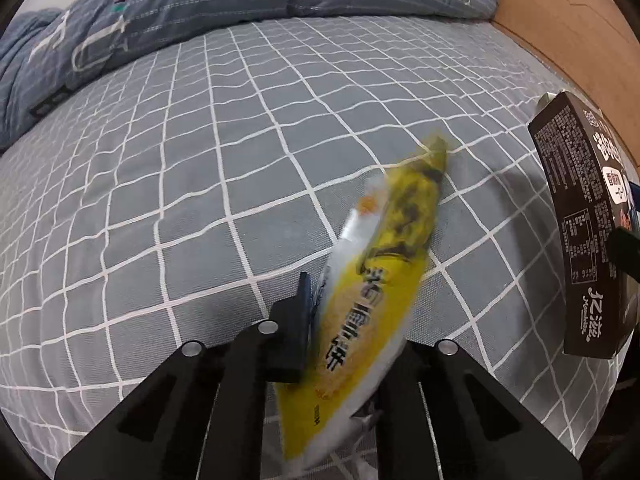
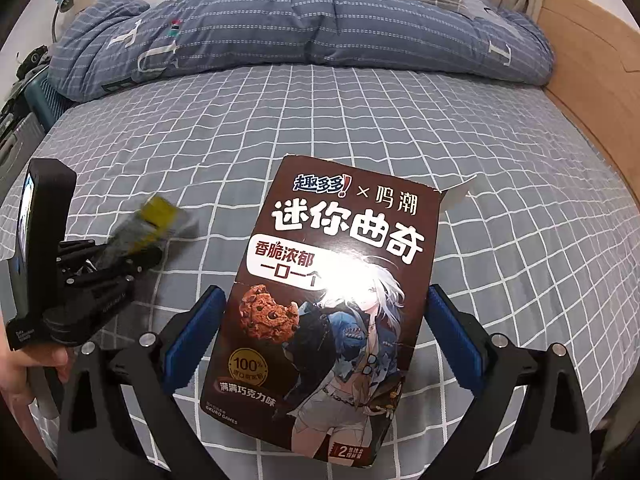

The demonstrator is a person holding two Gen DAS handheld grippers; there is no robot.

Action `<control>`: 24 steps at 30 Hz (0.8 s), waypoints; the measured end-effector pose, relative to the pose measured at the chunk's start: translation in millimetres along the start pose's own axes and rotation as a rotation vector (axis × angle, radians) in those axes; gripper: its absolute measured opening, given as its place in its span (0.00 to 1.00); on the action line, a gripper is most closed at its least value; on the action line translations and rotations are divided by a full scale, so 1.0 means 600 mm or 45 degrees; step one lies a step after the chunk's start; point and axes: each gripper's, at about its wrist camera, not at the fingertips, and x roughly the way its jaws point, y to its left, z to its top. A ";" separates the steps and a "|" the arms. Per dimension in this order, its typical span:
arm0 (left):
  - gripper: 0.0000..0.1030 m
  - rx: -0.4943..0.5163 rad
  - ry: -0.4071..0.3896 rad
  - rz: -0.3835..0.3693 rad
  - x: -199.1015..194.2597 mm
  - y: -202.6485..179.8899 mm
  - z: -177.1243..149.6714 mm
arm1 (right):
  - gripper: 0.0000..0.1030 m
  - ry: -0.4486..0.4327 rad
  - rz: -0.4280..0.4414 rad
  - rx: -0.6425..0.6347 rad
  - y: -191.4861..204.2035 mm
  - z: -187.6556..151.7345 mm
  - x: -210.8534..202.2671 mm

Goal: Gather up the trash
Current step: 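Lift the yellow wrapper and brown box and carry them over the bin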

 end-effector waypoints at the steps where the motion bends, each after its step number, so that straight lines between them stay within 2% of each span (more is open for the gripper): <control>1: 0.06 -0.001 -0.004 0.004 -0.002 -0.001 0.000 | 0.92 -0.003 0.003 -0.001 0.001 0.000 -0.001; 14: 0.03 -0.150 -0.102 0.084 -0.082 0.011 -0.011 | 0.92 -0.031 0.048 -0.025 0.010 0.000 -0.028; 18: 0.03 -0.186 -0.134 0.084 -0.113 0.015 -0.017 | 0.92 -0.038 0.060 -0.040 0.020 -0.003 -0.039; 24: 0.03 -0.232 -0.170 0.131 -0.164 0.013 -0.049 | 0.92 -0.063 0.092 -0.063 0.043 -0.014 -0.065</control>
